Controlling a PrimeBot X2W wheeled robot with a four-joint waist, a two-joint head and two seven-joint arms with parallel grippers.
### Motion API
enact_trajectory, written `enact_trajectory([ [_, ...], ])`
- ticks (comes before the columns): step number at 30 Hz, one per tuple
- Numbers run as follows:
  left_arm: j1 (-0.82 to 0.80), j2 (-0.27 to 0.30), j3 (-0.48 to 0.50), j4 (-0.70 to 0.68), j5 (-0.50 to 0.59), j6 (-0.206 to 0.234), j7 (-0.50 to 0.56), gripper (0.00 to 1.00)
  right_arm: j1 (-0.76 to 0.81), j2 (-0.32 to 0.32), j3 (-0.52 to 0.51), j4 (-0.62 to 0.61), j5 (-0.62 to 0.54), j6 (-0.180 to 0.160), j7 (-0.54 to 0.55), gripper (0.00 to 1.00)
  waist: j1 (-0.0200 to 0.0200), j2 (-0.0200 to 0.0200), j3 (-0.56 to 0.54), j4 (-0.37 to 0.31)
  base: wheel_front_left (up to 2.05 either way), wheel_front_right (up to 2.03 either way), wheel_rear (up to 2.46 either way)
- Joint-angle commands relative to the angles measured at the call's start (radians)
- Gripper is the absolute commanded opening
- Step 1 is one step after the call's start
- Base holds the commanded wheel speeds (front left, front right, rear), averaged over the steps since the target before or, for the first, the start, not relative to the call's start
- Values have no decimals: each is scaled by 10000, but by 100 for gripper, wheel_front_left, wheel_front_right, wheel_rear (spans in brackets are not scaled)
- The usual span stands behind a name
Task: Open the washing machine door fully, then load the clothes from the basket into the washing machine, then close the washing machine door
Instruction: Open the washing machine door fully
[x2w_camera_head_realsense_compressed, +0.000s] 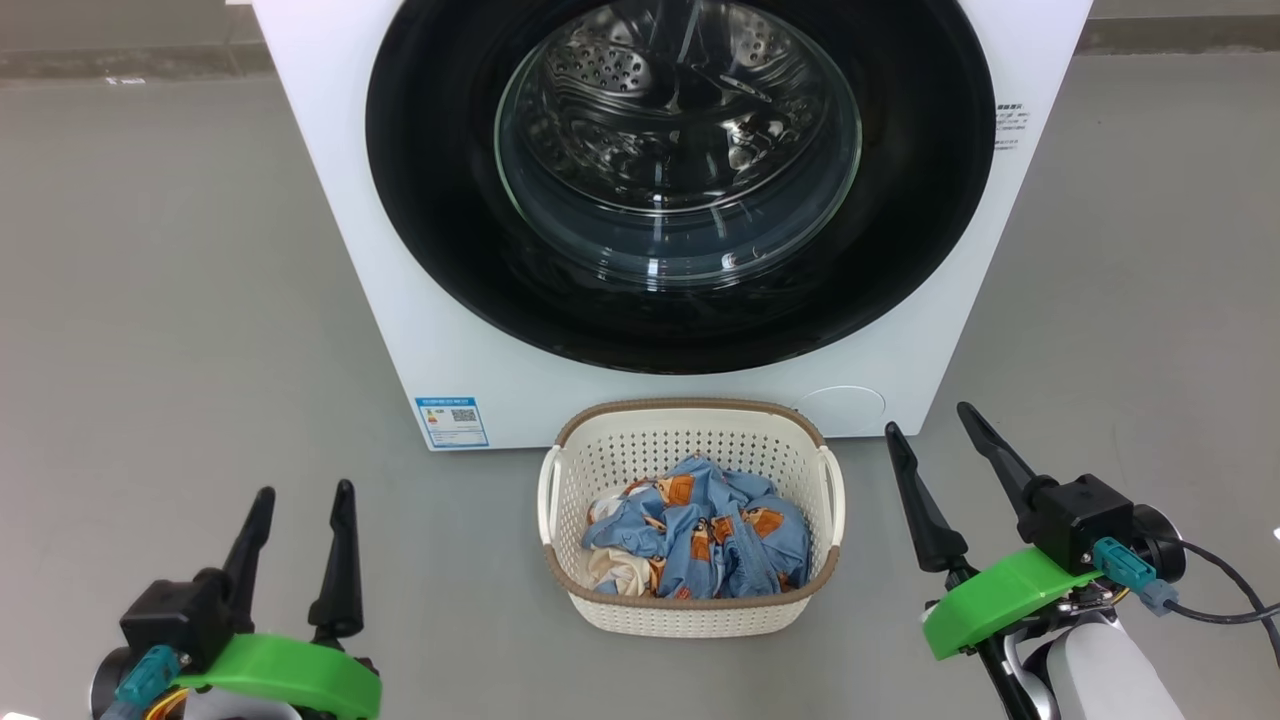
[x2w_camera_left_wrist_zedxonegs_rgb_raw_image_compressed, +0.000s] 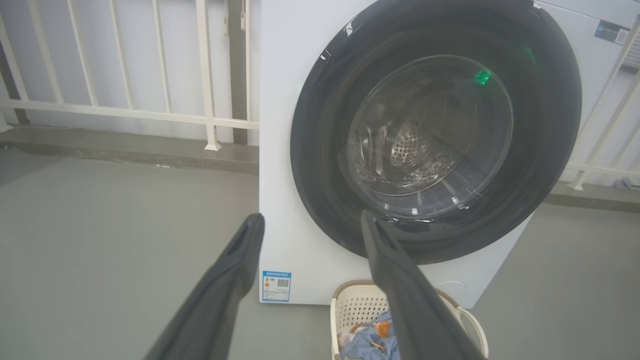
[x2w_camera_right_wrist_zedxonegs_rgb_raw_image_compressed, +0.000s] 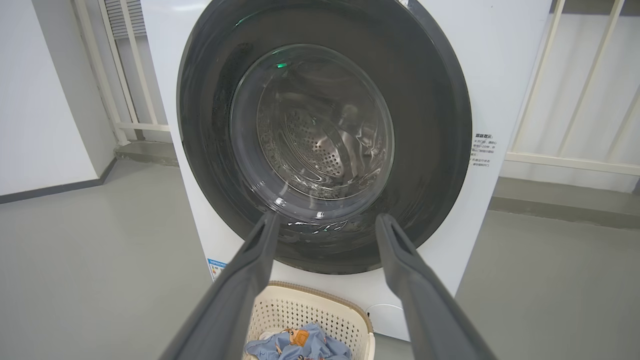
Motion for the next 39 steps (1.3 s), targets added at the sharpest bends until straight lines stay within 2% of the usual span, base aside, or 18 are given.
enact_trajectory([
  [1,-419,216,326,-219,0,-13,-136,100,-344,52,220,-267,-7,16,-120,100,0,0,4,1,0,0,0],
  [14,-446,337,318,-182,66,56,-136,100,-350,66,190,-285,-12,16,-120,100,0,0,16,-7,27,27,-54],
  [30,-478,383,290,-171,-108,52,-136,100,-373,78,123,-316,-1,16,-120,100,0,0,38,-40,112,112,-224],
  [39,-452,437,263,-159,-183,44,-136,100,-366,87,90,-320,8,16,-120,100,0,0,28,-83,73,73,-146],
])
